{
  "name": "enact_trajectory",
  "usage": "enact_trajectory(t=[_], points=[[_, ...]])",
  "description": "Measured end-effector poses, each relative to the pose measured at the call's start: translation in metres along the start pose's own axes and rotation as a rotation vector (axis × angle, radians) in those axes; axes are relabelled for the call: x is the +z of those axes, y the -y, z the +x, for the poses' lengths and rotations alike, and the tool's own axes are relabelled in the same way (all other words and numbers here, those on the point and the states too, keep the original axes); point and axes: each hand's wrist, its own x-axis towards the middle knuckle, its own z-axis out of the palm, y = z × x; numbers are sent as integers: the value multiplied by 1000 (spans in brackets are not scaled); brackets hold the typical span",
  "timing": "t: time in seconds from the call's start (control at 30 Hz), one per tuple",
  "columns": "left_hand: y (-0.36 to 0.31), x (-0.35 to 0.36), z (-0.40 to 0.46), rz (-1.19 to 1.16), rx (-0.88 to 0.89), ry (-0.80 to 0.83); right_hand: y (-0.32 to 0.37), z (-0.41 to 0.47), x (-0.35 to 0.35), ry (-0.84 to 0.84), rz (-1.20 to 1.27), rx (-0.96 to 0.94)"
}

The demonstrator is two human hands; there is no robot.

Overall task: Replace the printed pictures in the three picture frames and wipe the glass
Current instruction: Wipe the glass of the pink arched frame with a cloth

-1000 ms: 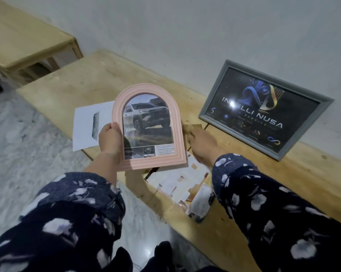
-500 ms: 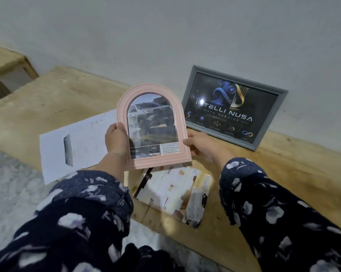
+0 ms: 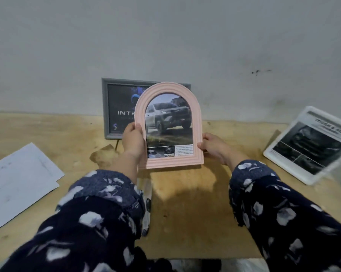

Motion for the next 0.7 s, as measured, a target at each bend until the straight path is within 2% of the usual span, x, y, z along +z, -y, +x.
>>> enact_trajectory(t=[0.27,0.4,0.7], points=[[-21,124,-4,11,-2,127,-43,30,-104,-248,-60,11],[-29,173,-1,65,-20,121,-55,51,-139,-297,-141,-2],[-24,234,3,92,-51,104,-86,88,-159,-338,-22,20]])
